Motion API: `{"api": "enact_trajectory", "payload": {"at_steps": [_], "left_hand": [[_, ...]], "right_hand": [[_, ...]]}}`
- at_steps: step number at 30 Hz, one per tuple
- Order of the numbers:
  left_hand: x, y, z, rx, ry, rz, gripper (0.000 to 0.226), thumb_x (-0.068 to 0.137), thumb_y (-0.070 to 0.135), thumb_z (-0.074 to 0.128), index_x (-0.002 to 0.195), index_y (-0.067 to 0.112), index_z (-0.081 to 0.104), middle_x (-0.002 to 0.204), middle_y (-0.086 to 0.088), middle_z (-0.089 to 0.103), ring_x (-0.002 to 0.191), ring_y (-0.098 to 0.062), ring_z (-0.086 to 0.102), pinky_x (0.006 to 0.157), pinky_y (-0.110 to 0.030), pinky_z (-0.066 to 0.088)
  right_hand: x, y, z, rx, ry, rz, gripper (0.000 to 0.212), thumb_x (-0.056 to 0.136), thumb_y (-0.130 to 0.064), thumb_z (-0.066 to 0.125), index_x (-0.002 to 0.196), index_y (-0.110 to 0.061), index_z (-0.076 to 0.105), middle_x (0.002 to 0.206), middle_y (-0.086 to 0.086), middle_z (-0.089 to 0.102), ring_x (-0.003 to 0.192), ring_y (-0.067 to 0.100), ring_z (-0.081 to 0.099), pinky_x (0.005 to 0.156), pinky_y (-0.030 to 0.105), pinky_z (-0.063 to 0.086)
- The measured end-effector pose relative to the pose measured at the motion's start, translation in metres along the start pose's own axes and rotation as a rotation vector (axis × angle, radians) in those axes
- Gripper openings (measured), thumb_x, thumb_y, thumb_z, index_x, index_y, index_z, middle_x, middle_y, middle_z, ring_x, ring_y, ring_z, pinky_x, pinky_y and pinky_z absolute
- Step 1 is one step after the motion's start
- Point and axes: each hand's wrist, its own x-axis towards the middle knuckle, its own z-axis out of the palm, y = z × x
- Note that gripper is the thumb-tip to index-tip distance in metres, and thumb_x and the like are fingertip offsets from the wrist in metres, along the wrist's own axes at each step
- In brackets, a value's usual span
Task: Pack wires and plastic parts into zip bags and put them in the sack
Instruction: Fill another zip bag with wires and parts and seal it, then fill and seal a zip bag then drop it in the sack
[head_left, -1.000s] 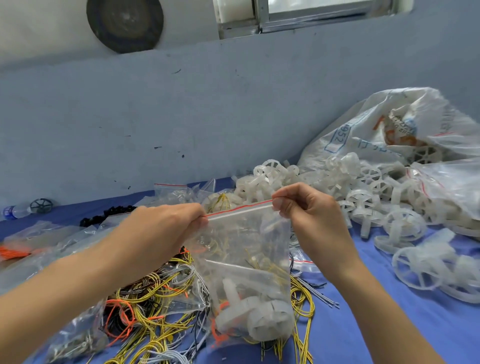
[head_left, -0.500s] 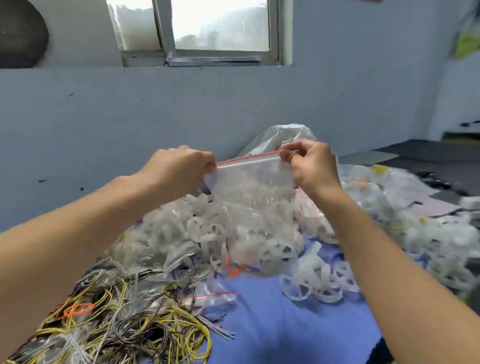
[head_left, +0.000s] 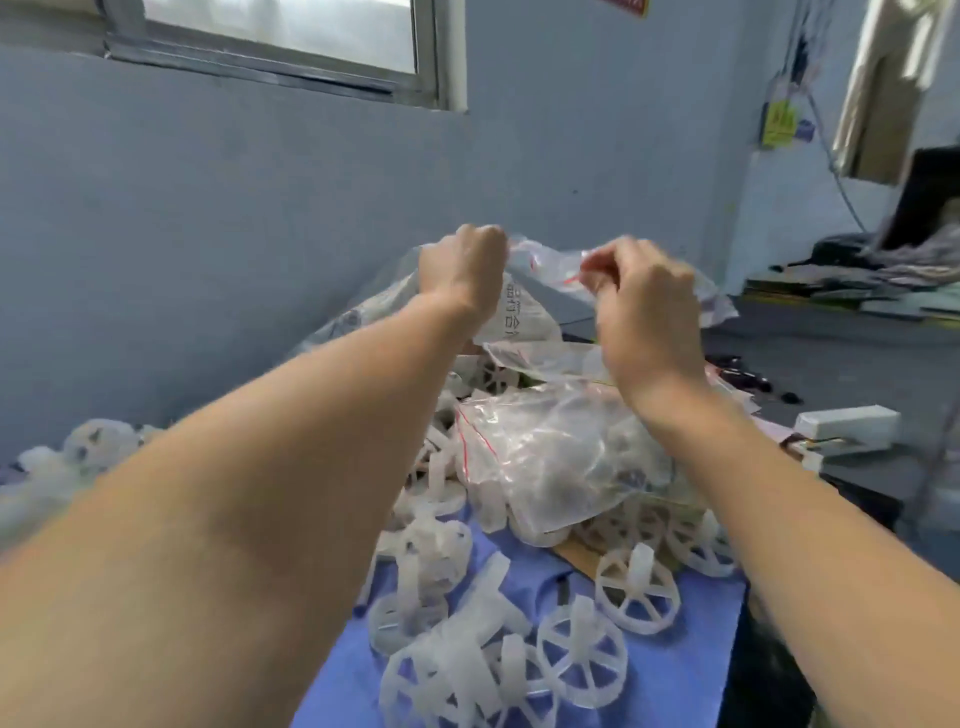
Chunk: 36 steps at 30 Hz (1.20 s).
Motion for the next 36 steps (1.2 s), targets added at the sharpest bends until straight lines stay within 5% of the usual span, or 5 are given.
{"api": "enact_trajectory", "payload": {"at_steps": [7, 15, 23, 30, 36], "left_hand": [[-0.055, -0.028, 0.105, 0.395, -0.206, 0.243, 0.027, 0.094, 0.009, 0.046, 0.111, 0.016, 0.064, 0.104, -0.006, 0.072, 0.097, -0.028, 0.070, 0.074, -0.034, 0.045], [-0.088, -0.028, 0.094, 0.390, -0.534, 0.256, 0.033, 0.095, 0.005, 0.045, 0.123, 0.012, 0.060, 0.125, -0.006, 0.065, 0.114, -0.027, 0.063, 0.079, -0.034, 0.040], [-0.136, -0.128, -0.066, 0.296, -0.592, 0.186, 0.026, 0.096, 0.020, 0.043, 0.120, 0.019, 0.056, 0.122, -0.006, 0.062, 0.107, -0.029, 0.062, 0.071, -0.034, 0.039], [-0.278, -0.296, -0.269, 0.580, -0.790, -0.205, 0.026, 0.097, 0.021, 0.039, 0.116, 0.018, 0.057, 0.124, -0.010, 0.060, 0.105, -0.034, 0.059, 0.074, -0.036, 0.040], [-0.456, -0.391, -0.404, 0.444, -0.857, -0.800, 0.034, 0.100, 0.027, 0.042, 0.120, 0.009, 0.061, 0.126, -0.011, 0.062, 0.110, -0.031, 0.059, 0.094, -0.043, 0.049]], "right_hand": [[-0.086, 0.045, 0.080, -0.349, -0.668, 0.051, 0.028, 0.097, 0.000, 0.043, 0.116, -0.012, 0.060, 0.118, 0.009, 0.056, 0.108, 0.030, 0.057, 0.084, 0.036, 0.044], [-0.089, 0.011, 0.077, -0.698, -0.741, -0.041, 0.028, 0.101, -0.023, 0.038, 0.118, -0.020, 0.060, 0.121, 0.005, 0.061, 0.115, 0.028, 0.056, 0.095, 0.038, 0.037], [-0.085, -0.132, 0.066, -0.694, -0.676, -0.176, 0.027, 0.096, -0.029, 0.039, 0.105, -0.027, 0.064, 0.114, 0.000, 0.064, 0.109, 0.024, 0.058, 0.085, 0.034, 0.040], [-0.157, -0.352, 0.077, -0.234, -0.587, -0.495, 0.028, 0.096, -0.037, 0.038, 0.104, -0.024, 0.062, 0.110, -0.001, 0.066, 0.107, 0.024, 0.060, 0.084, 0.033, 0.041], [-0.276, -0.496, 0.080, 0.168, -0.797, -0.585, 0.024, 0.096, -0.025, 0.041, 0.110, -0.019, 0.060, 0.111, 0.006, 0.067, 0.104, 0.028, 0.061, 0.084, 0.039, 0.042]]}}
